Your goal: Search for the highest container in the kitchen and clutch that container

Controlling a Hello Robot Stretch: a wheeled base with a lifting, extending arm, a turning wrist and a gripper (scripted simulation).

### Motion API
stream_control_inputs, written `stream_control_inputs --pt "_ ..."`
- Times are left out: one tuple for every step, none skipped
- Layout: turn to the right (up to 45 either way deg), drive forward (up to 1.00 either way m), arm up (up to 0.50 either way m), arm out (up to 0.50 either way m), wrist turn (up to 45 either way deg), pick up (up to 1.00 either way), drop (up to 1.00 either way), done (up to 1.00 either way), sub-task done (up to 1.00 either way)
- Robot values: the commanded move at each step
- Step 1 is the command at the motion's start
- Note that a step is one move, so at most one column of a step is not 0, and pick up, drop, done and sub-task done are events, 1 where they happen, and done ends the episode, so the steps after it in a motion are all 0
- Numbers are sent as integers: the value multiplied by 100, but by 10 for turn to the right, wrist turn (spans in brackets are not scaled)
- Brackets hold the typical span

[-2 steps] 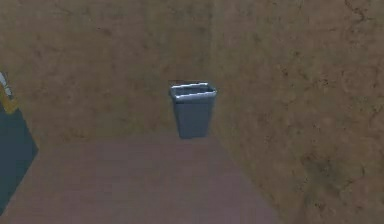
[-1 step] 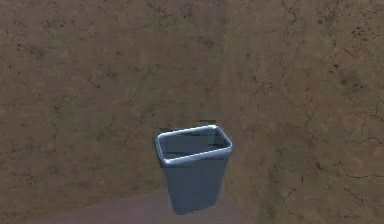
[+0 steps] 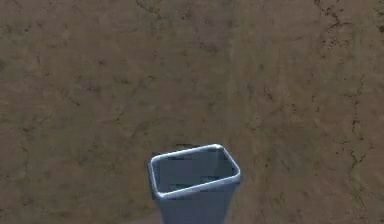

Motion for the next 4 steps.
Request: stream_control_inputs --pt "450 0 0 0 0 0 0 0 0" --pt "450 0 0 0 0 0 0 0 0" --pt "450 0 0 0 0 0 0 0 0" --pt "240 0 0 0 0 0 0 0 0"
